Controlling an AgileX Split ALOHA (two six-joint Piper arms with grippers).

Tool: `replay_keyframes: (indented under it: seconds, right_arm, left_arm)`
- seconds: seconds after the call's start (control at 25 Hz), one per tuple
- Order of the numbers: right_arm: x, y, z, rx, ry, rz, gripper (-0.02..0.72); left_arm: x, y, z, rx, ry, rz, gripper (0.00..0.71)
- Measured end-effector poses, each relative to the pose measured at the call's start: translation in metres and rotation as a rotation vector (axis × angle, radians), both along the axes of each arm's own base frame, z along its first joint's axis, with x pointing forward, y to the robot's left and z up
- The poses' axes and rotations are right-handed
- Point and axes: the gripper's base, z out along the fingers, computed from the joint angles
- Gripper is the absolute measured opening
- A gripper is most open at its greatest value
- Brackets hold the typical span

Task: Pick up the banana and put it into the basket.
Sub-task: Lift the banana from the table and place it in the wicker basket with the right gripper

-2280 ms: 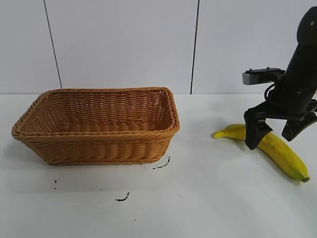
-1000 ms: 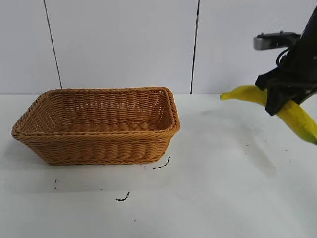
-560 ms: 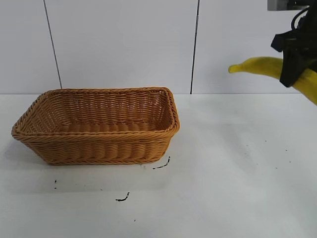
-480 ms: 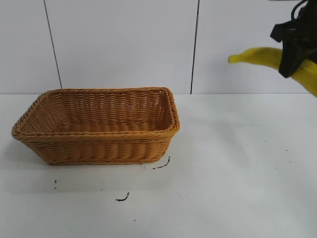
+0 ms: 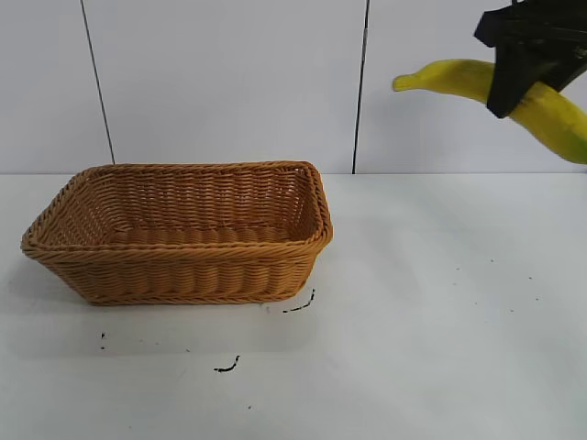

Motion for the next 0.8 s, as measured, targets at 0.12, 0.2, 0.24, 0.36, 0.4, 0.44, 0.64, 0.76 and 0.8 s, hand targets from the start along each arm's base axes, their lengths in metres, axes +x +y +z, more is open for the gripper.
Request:
replay_keyframes:
  seconds: [0.12, 0.2, 0.24, 0.36, 0.4, 0.44, 0.64, 0.76, 0.8]
  right_arm:
    - [-0.001, 0.035, -0.006, 0.000, -0.012, 0.084, 0.302]
    - [0.003, 0.057, -0.010, 0.000, -0.022, 0.131, 0.302]
    - [0.006, 0.069, -0.011, 0.003, -0.030, 0.154, 0.302]
    - [0.018, 0.102, -0.014, 0.012, -0.069, 0.218, 0.302]
    - [0.023, 0.113, -0.015, 0.010, -0.082, 0.246, 0.302]
    - [0.027, 0.122, -0.017, 0.003, -0.089, 0.275, 0.302]
    - [0.044, 0.169, -0.042, -0.043, -0.160, 0.454, 0.302]
    - [0.048, 0.182, -0.063, -0.066, -0.169, 0.515, 0.302]
    - [0.048, 0.185, -0.070, -0.073, -0.166, 0.528, 0.302]
  left_arm:
    - [0.000, 0.000, 0.000, 0.000, 0.000, 0.000, 0.690]
    - [0.000, 0.000, 0.000, 0.000, 0.000, 0.000, 0.690]
    - [0.000, 0.000, 0.000, 0.000, 0.000, 0.000, 0.690]
    - [0.000, 0.000, 0.000, 0.000, 0.000, 0.000, 0.690]
    - [0.000, 0.000, 0.000, 0.000, 0.000, 0.000, 0.690]
    - [0.000, 0.000, 0.000, 0.000, 0.000, 0.000, 0.690]
    - [0.000, 0.000, 0.000, 0.000, 0.000, 0.000, 0.690]
    - [0.000, 0.000, 0.000, 0.000, 0.000, 0.000, 0.690]
    - [0.000, 0.000, 0.000, 0.000, 0.000, 0.000, 0.690]
